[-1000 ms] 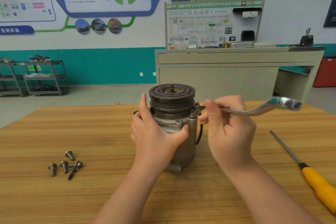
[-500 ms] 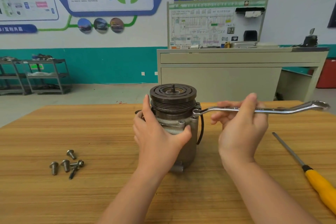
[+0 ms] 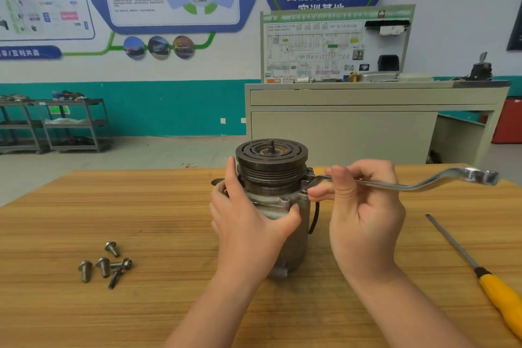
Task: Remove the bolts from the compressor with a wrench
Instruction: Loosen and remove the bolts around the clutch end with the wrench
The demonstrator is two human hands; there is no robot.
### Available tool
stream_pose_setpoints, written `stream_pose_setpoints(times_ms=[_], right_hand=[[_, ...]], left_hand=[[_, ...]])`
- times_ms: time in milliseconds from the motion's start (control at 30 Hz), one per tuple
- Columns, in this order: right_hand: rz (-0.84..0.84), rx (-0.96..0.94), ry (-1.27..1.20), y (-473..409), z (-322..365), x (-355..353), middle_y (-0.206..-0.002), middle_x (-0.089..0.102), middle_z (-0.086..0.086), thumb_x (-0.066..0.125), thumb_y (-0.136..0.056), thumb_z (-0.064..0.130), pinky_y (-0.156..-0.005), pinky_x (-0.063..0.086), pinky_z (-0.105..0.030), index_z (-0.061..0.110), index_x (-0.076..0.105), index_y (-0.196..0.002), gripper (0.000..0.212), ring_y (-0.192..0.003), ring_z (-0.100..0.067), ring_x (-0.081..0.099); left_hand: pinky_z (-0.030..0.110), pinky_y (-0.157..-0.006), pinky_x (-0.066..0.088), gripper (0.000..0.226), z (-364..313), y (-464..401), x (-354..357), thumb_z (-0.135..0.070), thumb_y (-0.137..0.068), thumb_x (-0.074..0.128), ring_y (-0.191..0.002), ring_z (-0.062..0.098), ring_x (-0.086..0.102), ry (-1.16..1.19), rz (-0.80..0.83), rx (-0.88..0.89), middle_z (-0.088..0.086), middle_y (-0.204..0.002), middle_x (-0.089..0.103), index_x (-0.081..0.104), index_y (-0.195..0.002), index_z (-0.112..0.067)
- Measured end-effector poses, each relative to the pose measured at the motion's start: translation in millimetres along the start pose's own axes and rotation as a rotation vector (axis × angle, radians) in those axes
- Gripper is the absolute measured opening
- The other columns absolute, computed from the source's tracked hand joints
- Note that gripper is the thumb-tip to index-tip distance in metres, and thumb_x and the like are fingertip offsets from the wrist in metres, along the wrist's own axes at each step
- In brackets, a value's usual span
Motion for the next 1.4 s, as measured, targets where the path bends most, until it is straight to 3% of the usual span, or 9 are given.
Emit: stream_pose_setpoints(times_ms=[167,300,500,600,667,767,933,1233,1400], right_hand=[[0.067,-0.174,0.141,9.0,14.4,12.8,-0.066,0.059,-0.008,0.043,-0.101,0.045,-0.050,0.049,-0.034,0.009,0.055,-0.084,0.041,-0.057,-0.018,0.061],[0.115,-0.354,0.333,23.5,27.3,30.3,-0.074,0.052,0.001,0.037,-0.104,0.041,-0.051,0.039,-0.018,0.017,0.046,-0.088,0.030,-0.058,-0.014,0.051],[-0.354,0.519,-0.207,8.9,-47.0,-14.1,-0.069,0.066,-0.004,0.032,-0.105,0.034,-0.045,0.046,-0.023,0.026,0.043,-0.090,0.020,-0.043,-0.017,0.055],[-0.379,1.058,-0.555,16.3,-96.5,-5.5,-0.060,0.065,-0.006,0.034,-0.107,0.023,-0.041,0.047,-0.022,0.013,0.046,-0.090,0.022,-0.039,-0.014,0.055],[-0.364,1.181,-0.753,14.7,-106.9,0.6,-0.067,0.063,-0.010,0.037,-0.105,0.018,-0.045,0.051,-0.023,0.009,0.046,-0.095,0.017,-0.044,-0.014,0.059],[-0.302,0.974,-0.815,-6.3,-92.9,-6.8,-0.070,0.067,-0.007,0.037,-0.105,0.015,-0.054,0.055,-0.027,0.012,0.044,-0.101,0.009,-0.056,-0.017,0.065],[-0.070,0.318,-0.272,-30.1,-33.9,-21.1,-0.075,0.065,-0.001,0.043,-0.100,0.018,-0.056,0.052,-0.024,0.027,0.039,-0.094,0.012,-0.051,-0.012,0.061],[0.166,-0.013,0.004,-8.6,-5.3,3.3,-0.070,0.059,-0.005,0.045,-0.099,0.042,-0.059,0.052,-0.029,0.025,0.045,-0.093,0.017,-0.060,-0.010,0.062],[0.167,-0.162,0.114,0.4,8.2,9.1,-0.073,0.060,-0.005,0.058,-0.097,0.032,-0.052,0.049,-0.033,0.019,0.051,-0.093,0.015,-0.056,-0.021,0.062]], left_hand=[[0.041,-0.111,0.023,0.124,-1.1,-0.7,-0.3,-0.065,-0.054,0.071,-0.132,0.019,0.023,0.028,0.008,-0.022,0.006,-0.138,0.027,-0.001,-0.151,-0.037],[0.043,-0.112,0.023,0.124,0.6,-2.2,-0.2,-0.080,-0.043,0.045,-0.134,0.021,0.023,0.057,0.017,-0.079,0.007,-0.141,0.026,0.002,-0.152,-0.038],[0.038,-0.114,0.022,0.119,-1.6,-1.3,-0.7,-0.059,-0.050,0.067,-0.130,0.011,0.020,0.023,0.007,-0.024,-0.007,-0.130,0.022,-0.003,-0.146,-0.048],[0.039,-0.114,0.021,0.122,-1.0,-2.3,0.3,-0.046,-0.058,0.080,-0.132,0.014,0.020,0.013,-0.007,-0.011,-0.002,-0.138,0.023,0.000,-0.150,-0.041],[0.039,-0.113,0.021,0.122,-1.2,-1.6,-0.2,-0.041,-0.060,0.082,-0.131,0.016,0.022,0.007,-0.023,-0.003,0.001,-0.138,0.025,0.002,-0.151,-0.038],[0.043,-0.115,0.024,0.121,-0.7,-1.3,-0.1,-0.040,-0.062,0.083,-0.133,0.017,0.021,0.014,-0.010,-0.004,0.001,-0.140,0.024,0.001,-0.151,-0.039],[0.047,-0.115,0.026,0.119,0.4,-1.5,-0.1,-0.044,-0.062,0.083,-0.133,0.016,0.020,0.033,0.014,-0.005,-0.005,-0.140,0.022,0.000,-0.148,-0.045],[0.041,-0.112,0.022,0.117,-0.9,1.5,-0.6,-0.050,-0.058,0.076,-0.131,0.017,0.020,0.031,-0.018,0.006,0.003,-0.140,0.025,0.002,-0.149,-0.040],[0.046,-0.115,0.024,0.118,-4.3,2.6,-1.6,-0.049,-0.063,0.080,-0.133,0.018,0.020,0.022,0.010,-0.007,0.004,-0.141,0.024,0.001,-0.150,-0.038]])
Point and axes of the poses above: each hand's wrist, its own y-axis away from the middle knuckle, its own x-axis out of the palm, z = x × y, the point moved 7 cm from there along -y, towards the middle knuckle
